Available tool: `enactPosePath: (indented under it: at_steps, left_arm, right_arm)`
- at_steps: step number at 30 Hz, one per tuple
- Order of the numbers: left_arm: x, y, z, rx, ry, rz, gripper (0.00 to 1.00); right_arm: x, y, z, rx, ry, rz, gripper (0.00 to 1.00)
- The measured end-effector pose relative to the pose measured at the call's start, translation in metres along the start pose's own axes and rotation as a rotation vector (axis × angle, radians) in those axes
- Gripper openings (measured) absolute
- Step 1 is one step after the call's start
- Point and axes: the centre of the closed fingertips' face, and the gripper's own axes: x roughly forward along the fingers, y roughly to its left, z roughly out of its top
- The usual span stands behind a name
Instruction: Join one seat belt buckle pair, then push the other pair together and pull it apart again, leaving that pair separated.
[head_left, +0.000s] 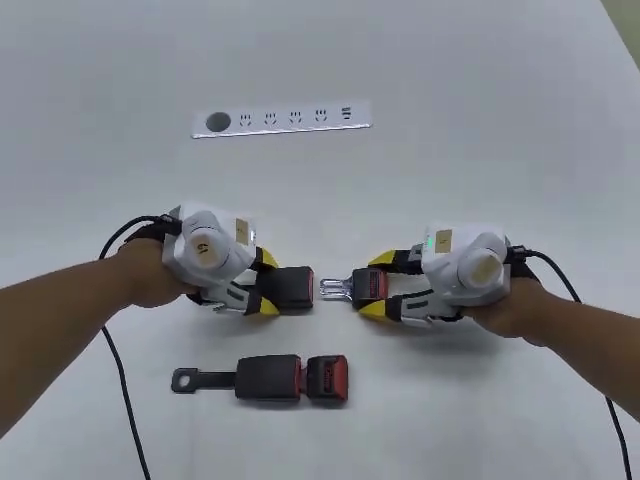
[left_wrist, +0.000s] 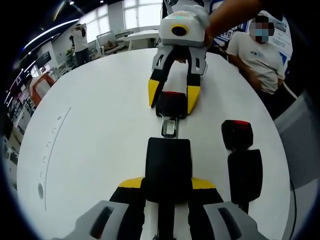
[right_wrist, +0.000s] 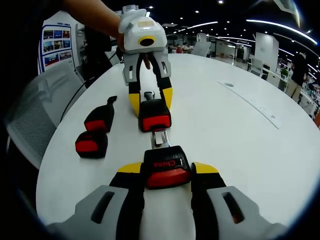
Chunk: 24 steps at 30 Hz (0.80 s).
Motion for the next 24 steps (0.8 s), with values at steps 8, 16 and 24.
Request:
enactPosePath:
  at_steps: [8,16,24]
  left_arm:
    - [0.000,0.000,0.000,0.007,0.009,-0.002,0.34]
    - [0.001,-0.002,0.002,0.029,0.020,-0.015,0.33]
    - [0.001,-0.001,0.001,0.031,0.014,-0.019,0.33]
  right_arm:
    - [0.012,0.003,0.004,-0.010,-0.004,0.005,0.34]
    - [0.019,0.005,0.006,-0.013,-0.014,0.009,0.34]
    - [0.018,0.005,0.010,-0.017,-0.015,0.009,0.34]
